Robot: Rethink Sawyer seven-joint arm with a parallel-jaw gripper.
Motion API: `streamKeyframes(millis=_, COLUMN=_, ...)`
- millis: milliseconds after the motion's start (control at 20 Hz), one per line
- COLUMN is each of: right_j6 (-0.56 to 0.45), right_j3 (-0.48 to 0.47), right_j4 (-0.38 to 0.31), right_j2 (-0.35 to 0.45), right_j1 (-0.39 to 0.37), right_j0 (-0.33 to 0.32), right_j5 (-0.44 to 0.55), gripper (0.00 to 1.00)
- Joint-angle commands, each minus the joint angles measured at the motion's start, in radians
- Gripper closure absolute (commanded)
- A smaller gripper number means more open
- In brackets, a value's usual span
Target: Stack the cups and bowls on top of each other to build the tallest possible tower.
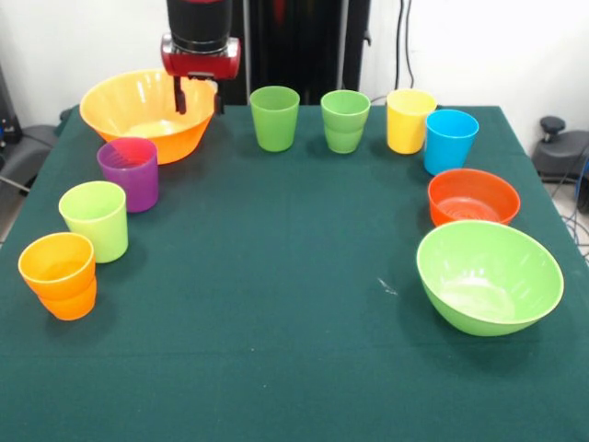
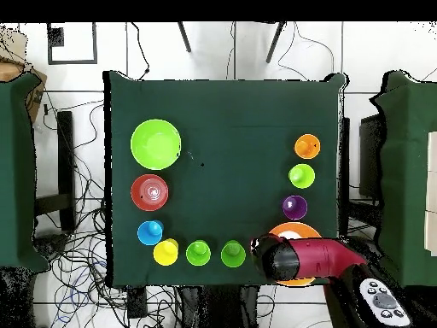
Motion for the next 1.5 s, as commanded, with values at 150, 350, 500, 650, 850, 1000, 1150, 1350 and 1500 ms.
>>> streamKeyframes(millis=150, right_j6=0.043, right_j3=0.008, right_j4=-0.086, right_j2=-0.006, right_j1=0.082, right_j0=0.021, right_j5=-0.089, gripper=0.0)
streamKeyframes(millis=350, right_j6=0.039, right_j3=0.001, right_j4=-0.083, right_j2=-0.01, right_j1=0.089, right_j0=0.015, right_j5=-0.089, gripper=0.0)
streamKeyframes(millis=500, right_j6=0.055, right_j3=-0.013, right_j4=-0.087, right_j2=-0.027, right_j1=0.108, right_j0=0.03, right_j5=-0.104, gripper=0.0)
streamKeyframes(millis=650, right_j6=0.067, right_j3=-0.018, right_j4=-0.093, right_j2=-0.038, right_j1=0.123, right_j0=0.041, right_j5=-0.123, gripper=0.0)
streamKeyframes(millis=850, right_j6=0.081, right_j3=-0.042, right_j4=-0.099, right_j2=-0.059, right_j1=0.16, right_j0=0.056, right_j5=-0.153, gripper=0.0)
streamKeyframes(millis=1000, right_j6=0.087, right_j3=-0.063, right_j4=-0.098, right_j2=-0.074, right_j1=0.191, right_j0=0.068, right_j5=-0.177, gripper=0.0)
streamKeyframes(millis=1150, right_j6=0.078, right_j3=-0.079, right_j4=-0.089, right_j2=-0.082, right_j1=0.21, right_j0=0.073, right_j5=-0.189, gripper=0.0)
streamKeyframes(millis=1350, right_j6=0.07, right_j3=-0.094, right_j4=-0.084, right_j2=-0.091, right_j1=0.237, right_j0=0.072, right_j5=-0.208, gripper=0.0)
streamKeyframes(millis=1500, right_j6=0.067, right_j3=-0.105, right_j4=-0.082, right_j2=-0.095, right_j1=0.252, right_j0=0.073, right_j5=-0.217, gripper=0.0)
